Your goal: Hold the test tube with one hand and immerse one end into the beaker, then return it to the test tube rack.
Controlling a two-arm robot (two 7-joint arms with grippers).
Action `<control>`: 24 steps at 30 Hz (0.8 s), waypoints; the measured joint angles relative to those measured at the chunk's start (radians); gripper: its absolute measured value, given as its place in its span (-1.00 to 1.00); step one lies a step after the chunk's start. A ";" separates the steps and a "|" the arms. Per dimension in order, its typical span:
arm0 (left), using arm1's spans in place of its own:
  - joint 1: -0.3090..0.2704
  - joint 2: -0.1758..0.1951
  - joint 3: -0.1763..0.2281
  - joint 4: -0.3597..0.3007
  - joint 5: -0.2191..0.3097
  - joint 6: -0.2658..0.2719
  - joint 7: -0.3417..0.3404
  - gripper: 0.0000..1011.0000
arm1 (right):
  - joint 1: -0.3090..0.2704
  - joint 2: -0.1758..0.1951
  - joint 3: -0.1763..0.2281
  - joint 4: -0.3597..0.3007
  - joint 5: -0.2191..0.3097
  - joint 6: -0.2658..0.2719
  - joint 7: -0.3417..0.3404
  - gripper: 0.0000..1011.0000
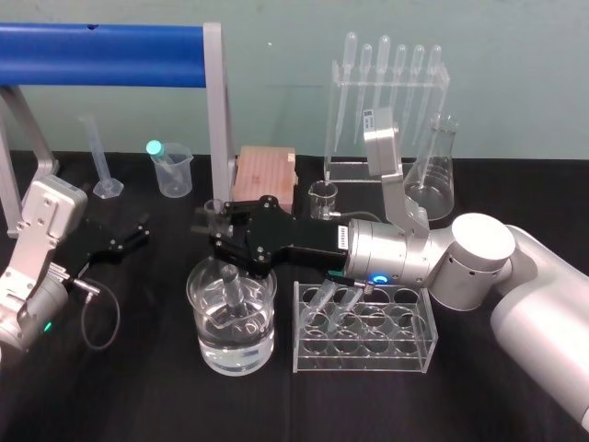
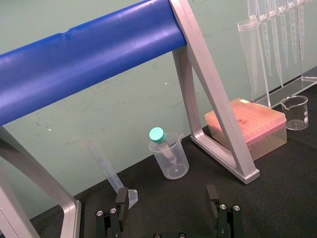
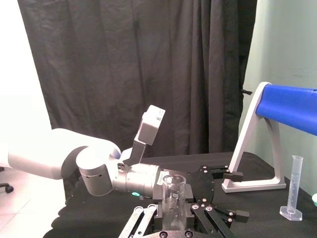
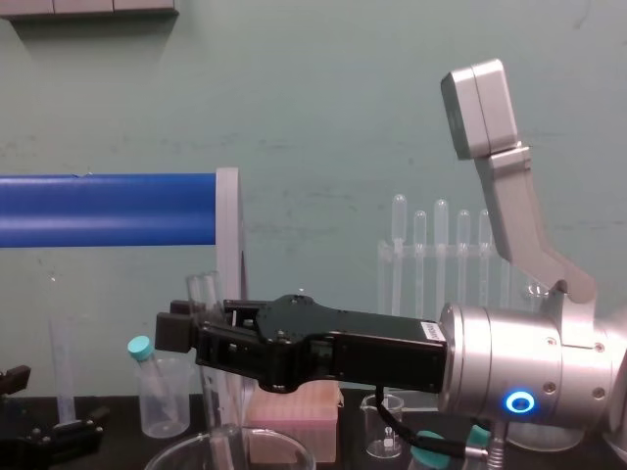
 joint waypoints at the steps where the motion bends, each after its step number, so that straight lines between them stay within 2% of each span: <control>1: 0.000 0.000 0.000 0.000 0.000 0.000 0.000 0.98 | 0.000 0.000 0.000 0.000 0.000 0.000 0.000 -0.55; 24: 0.000 0.000 0.000 0.000 0.000 0.000 0.000 0.98 | 0.000 0.000 0.000 0.000 0.000 0.000 0.000 -0.54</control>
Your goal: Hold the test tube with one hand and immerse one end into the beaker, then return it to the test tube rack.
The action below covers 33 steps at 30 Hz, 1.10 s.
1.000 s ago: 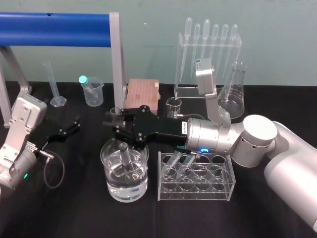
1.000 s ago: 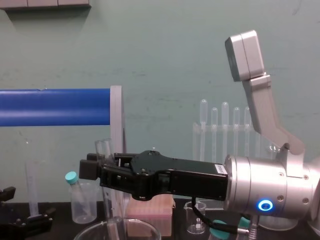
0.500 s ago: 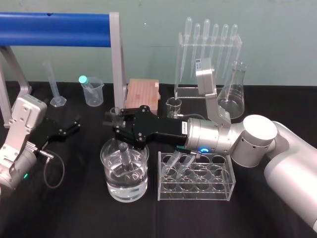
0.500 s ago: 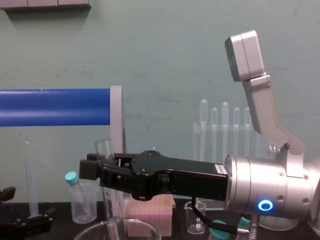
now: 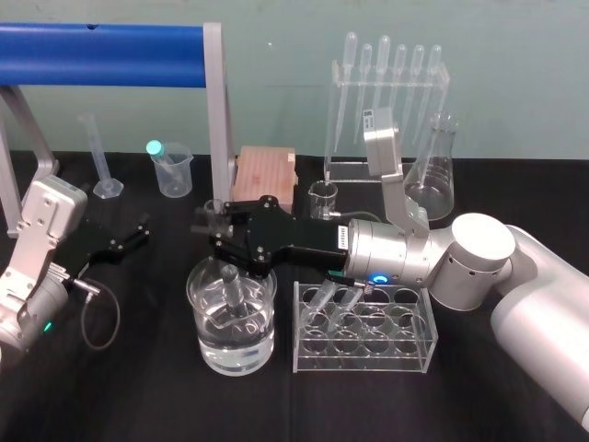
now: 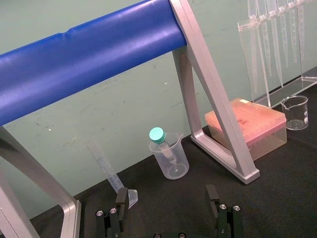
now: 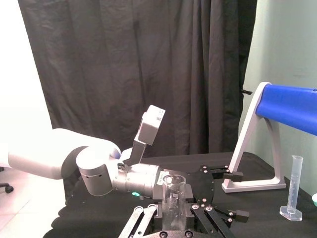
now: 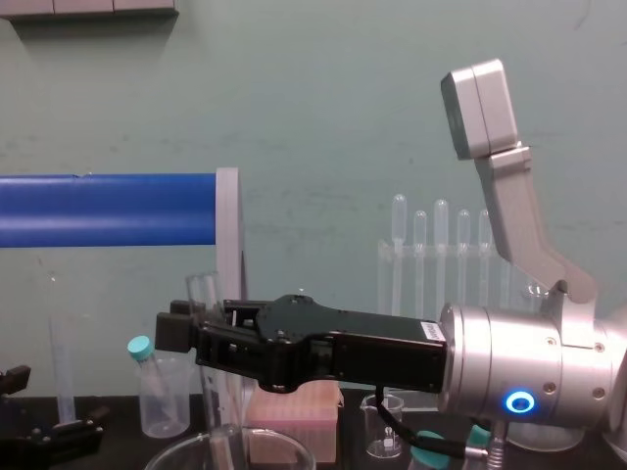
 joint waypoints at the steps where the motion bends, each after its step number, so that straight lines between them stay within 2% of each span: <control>1: 0.000 0.000 0.000 0.000 0.000 0.000 0.000 0.98 | 0.000 0.000 0.000 0.000 0.000 0.000 0.000 -0.55; 33: 0.000 0.000 0.000 0.000 0.000 0.000 0.000 0.98 | 0.000 0.000 0.000 0.000 0.000 0.000 0.000 -0.55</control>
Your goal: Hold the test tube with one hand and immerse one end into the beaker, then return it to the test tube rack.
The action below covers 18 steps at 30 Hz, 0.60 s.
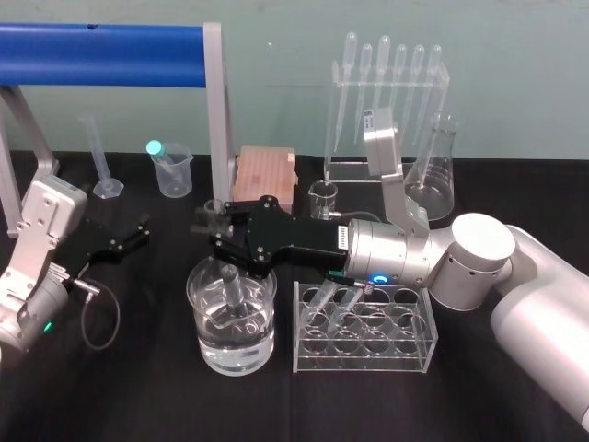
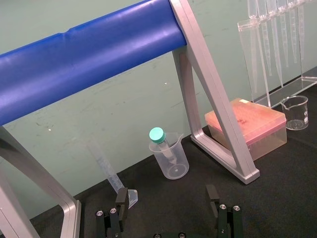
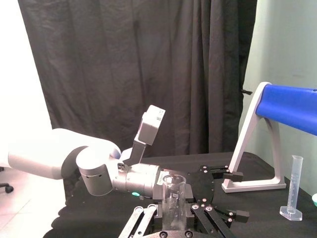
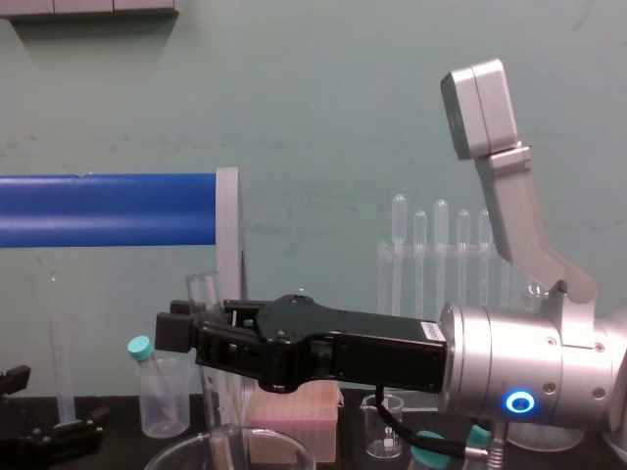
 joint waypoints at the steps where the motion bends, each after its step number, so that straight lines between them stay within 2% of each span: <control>1: 0.000 0.000 0.000 0.000 0.000 0.000 0.000 0.98 | 0.000 0.000 0.000 0.000 0.000 0.000 0.000 -0.55; 18: 0.000 0.000 0.000 0.000 0.000 0.000 0.000 0.98 | 0.000 0.000 0.000 0.000 0.000 0.000 0.000 -0.55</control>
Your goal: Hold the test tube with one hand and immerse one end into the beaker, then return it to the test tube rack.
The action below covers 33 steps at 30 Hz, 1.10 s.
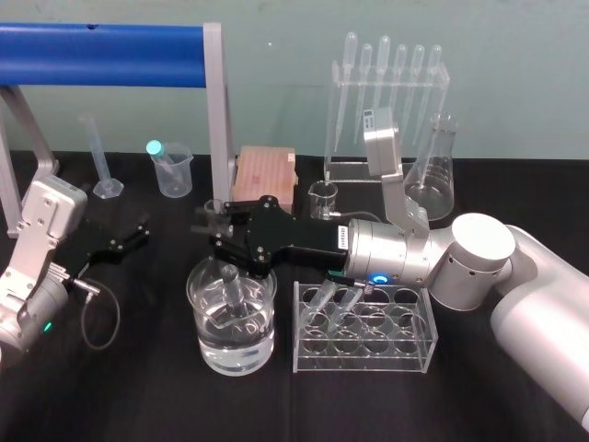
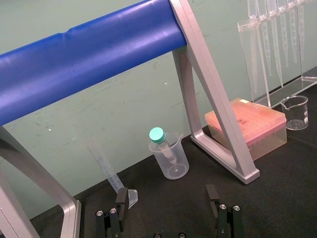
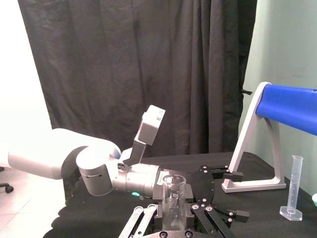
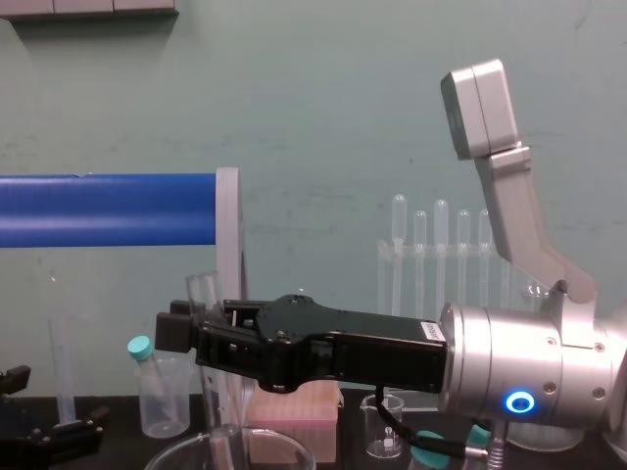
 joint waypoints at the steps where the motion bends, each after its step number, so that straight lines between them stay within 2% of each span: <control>1: 0.000 0.000 0.000 0.000 0.000 0.000 0.000 0.98 | 0.000 0.000 0.000 0.000 0.000 0.000 0.000 -0.55; 33: 0.000 0.000 0.000 0.000 0.000 0.000 0.000 0.98 | 0.000 0.000 0.000 0.000 0.000 0.000 0.000 -0.55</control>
